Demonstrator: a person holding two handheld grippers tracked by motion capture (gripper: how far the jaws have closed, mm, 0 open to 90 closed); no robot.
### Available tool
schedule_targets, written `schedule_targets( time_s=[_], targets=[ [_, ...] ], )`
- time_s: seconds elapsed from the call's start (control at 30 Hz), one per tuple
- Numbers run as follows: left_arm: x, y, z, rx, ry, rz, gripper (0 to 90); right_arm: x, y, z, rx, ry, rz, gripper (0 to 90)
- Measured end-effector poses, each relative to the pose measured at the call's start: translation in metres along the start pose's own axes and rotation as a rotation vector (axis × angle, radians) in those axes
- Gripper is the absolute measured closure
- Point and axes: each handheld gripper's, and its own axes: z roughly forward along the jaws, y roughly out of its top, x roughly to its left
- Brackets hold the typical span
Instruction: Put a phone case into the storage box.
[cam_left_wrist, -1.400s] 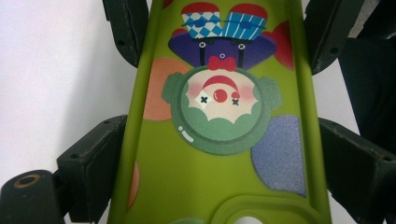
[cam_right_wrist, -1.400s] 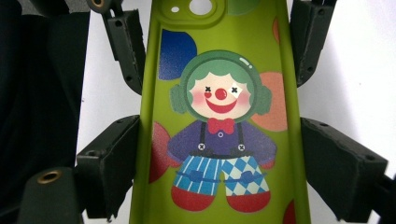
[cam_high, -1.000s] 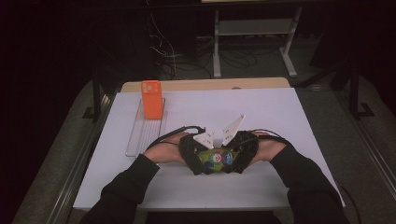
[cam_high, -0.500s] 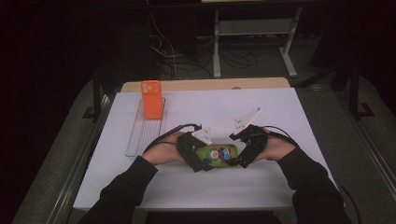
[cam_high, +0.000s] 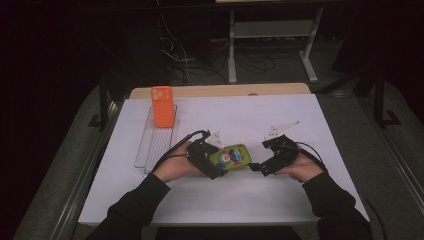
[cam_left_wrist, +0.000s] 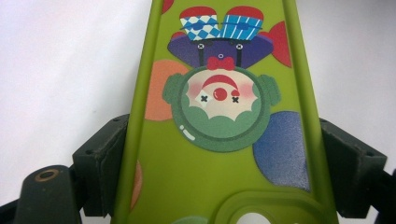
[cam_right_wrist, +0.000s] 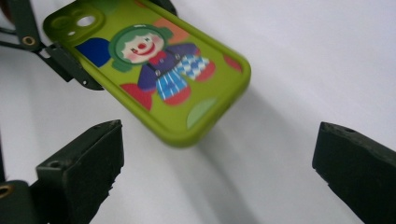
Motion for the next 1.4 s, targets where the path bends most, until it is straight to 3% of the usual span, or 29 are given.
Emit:
schedule_targets(
  time_s=[0.13, 0.2, 0.4, 0.5, 0.6, 0.73, 0.9, 1.07, 1.17, 1.23, 1.4],
  targets=[
    [0.002, 0.000, -0.001, 0.006, 0.042, -0.030, 15.2, 0.001, -0.007, 0.004, 0.006, -0.024, 0.043, 0.0],
    [0.002, 0.000, -0.001, -0.009, 0.059, -0.080, 15.3, 0.002, -0.009, 0.007, 0.006, -0.055, 0.057, 0.0],
    [0.001, 0.001, -0.002, -0.024, 0.071, -0.127, 15.3, 0.013, -0.021, 0.018, -0.026, -0.093, 0.107, 0.0],
    [0.001, 0.002, -0.002, -0.019, 0.072, -0.137, 15.2, 0.017, -0.026, 0.027, -0.027, -0.153, 0.095, 0.0],
    [0.000, 0.002, -0.003, -0.022, 0.073, -0.140, 15.2, 0.020, -0.028, 0.033, -0.037, -0.168, 0.115, 0.0],
    [0.000, 0.002, -0.002, -0.026, 0.069, -0.141, 15.2, 0.021, -0.028, 0.037, -0.048, -0.181, 0.099, 0.0],
    [0.000, 0.002, -0.003, -0.025, 0.064, -0.141, 15.3, 0.026, -0.028, 0.041, -0.034, -0.207, 0.025, 0.0],
    [0.000, 0.002, -0.003, -0.022, 0.058, -0.145, 15.2, 0.031, -0.027, 0.041, -0.029, -0.283, -0.093, 0.0],
    [0.002, 0.002, -0.002, -0.014, 0.057, -0.110, 15.2, 0.036, -0.026, 0.040, -0.036, -0.321, -0.157, 0.0],
    [0.002, 0.002, -0.002, -0.015, 0.059, -0.108, 15.2, 0.040, -0.025, 0.040, -0.042, -0.342, -0.186, 0.0],
    [0.001, 0.001, -0.003, -0.012, 0.053, -0.121, 15.2, 0.045, -0.026, 0.041, -0.037, -0.410, -0.318, 0.0]
  ],
)
